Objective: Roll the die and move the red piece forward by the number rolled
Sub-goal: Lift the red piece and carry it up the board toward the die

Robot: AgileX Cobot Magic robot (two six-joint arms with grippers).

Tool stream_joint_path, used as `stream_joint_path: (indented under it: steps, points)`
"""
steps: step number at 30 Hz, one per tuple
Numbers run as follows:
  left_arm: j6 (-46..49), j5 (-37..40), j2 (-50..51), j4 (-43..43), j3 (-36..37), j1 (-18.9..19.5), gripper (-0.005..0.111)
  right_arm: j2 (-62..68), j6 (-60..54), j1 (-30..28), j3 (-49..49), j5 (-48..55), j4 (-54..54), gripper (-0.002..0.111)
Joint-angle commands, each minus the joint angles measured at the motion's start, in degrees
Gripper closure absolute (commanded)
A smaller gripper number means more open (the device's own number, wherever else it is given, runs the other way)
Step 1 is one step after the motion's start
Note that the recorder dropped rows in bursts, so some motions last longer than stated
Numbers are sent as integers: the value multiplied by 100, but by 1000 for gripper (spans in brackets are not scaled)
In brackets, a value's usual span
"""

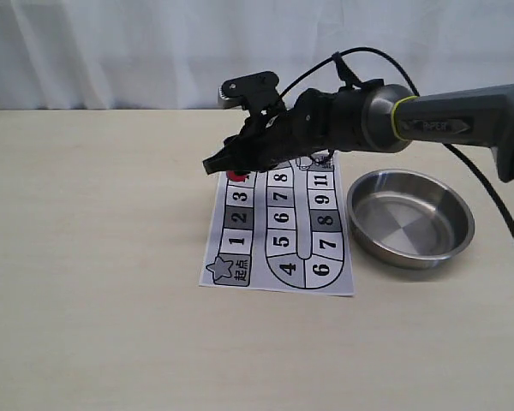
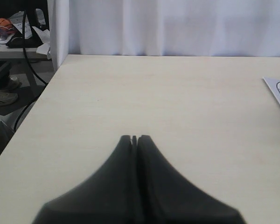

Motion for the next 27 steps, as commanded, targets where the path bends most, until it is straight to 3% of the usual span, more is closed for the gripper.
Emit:
stream_joint_path:
  steps: [1,13,27]
  points:
    - [-36,-76,-3,-2,21,2,107,177,112,-82,-55,116,-15,104]
    - [-36,-76,-3,-2,21,2,107,551,103,-90,-85,153,-27,104]
    - [-36,-76,-3,-2,21,2,107,533,103,-169,-996,-70,-42,104]
